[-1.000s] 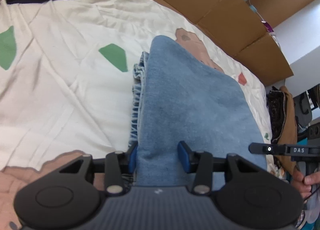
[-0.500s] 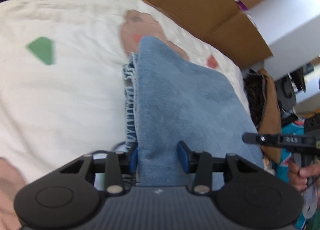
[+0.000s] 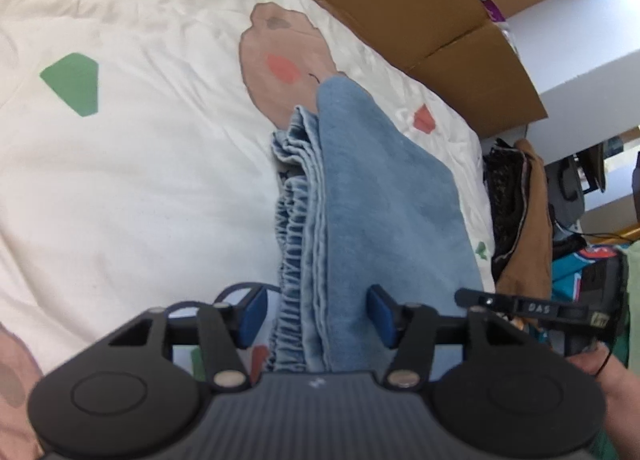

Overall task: Fold clothes
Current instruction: 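Pinch the jeans stack edge with the left gripper while the right gripper holds its edge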

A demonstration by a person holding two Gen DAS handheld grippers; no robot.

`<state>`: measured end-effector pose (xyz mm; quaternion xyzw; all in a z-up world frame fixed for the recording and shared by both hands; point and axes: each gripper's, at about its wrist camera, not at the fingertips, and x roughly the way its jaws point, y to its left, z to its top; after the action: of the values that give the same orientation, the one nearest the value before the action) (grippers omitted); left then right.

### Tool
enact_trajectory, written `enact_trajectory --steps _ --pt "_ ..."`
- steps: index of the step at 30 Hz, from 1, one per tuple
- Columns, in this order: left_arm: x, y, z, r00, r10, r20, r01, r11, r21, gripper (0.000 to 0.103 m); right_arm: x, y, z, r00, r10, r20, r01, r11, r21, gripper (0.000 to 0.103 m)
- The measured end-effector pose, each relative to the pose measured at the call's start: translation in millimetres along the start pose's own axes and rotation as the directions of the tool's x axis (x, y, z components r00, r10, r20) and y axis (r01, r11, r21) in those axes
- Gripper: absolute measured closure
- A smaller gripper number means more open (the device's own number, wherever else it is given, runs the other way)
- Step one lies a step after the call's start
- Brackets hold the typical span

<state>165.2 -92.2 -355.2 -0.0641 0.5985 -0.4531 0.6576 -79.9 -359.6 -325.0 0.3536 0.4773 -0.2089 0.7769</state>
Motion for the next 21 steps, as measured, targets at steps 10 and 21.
enact_trajectory --steps 10,21 --pt "29 17 8 0.995 -0.089 -0.044 0.086 0.993 -0.079 0.024 7 -5 -1 1.000 0.007 -0.011 -0.007 1.000 0.010 0.083" --pt "36 21 8 0.983 -0.179 -0.038 0.172 0.975 -0.142 0.046 6 -12 1 0.999 0.037 -0.011 -0.037 0.998 0.047 0.080"
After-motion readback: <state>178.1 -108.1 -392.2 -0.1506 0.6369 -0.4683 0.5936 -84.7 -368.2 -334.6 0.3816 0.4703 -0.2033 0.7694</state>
